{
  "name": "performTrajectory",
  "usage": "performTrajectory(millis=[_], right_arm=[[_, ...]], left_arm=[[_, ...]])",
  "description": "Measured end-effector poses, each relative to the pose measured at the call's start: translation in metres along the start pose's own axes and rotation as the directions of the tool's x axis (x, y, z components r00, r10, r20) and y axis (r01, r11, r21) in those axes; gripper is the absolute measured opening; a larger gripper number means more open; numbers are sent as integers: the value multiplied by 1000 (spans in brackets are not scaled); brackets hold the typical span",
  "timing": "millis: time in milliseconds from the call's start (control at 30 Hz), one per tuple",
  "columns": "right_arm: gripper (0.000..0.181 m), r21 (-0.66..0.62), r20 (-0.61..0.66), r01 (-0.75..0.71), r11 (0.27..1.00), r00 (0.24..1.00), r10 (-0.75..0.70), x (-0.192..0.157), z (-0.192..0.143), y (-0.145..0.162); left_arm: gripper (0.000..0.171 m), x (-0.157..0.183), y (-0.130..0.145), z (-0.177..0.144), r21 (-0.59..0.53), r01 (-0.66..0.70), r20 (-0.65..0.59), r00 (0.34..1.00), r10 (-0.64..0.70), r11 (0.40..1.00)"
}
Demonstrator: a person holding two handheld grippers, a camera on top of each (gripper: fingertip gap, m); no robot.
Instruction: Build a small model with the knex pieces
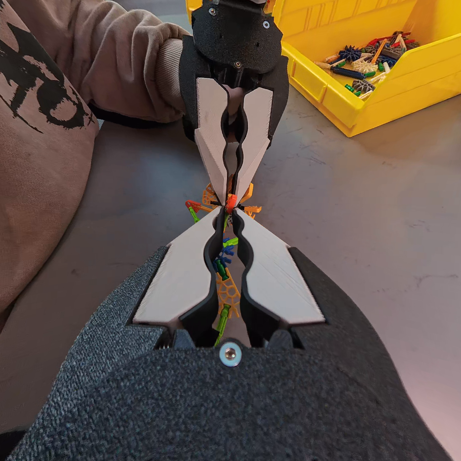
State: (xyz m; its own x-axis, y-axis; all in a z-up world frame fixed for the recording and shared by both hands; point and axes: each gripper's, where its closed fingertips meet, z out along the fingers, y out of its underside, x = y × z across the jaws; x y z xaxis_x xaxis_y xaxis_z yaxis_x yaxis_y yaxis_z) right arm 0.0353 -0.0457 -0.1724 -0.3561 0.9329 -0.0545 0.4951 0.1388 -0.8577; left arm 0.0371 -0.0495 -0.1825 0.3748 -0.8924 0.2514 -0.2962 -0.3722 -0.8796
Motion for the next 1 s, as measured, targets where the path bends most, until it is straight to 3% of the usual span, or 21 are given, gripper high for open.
performTrajectory(millis=[167, 533, 1000], right_arm=[[4, -28, -54, 16, 999, 998, -18, 5, 2, -2], [4, 10, -22, -75, 997, 997, 75, 9, 1, -2], [4, -26, -21, -268, 963, 963, 267, 14, 3, 5]], left_arm=[[3, -7, -1, 1, 16, 68, 21, 997, -68, 998], [6, -8, -1, 0, 42, 140, -25, 990, -139, 989], [3, -14, 3, 5, 26, 258, -24, 966, -257, 966]])
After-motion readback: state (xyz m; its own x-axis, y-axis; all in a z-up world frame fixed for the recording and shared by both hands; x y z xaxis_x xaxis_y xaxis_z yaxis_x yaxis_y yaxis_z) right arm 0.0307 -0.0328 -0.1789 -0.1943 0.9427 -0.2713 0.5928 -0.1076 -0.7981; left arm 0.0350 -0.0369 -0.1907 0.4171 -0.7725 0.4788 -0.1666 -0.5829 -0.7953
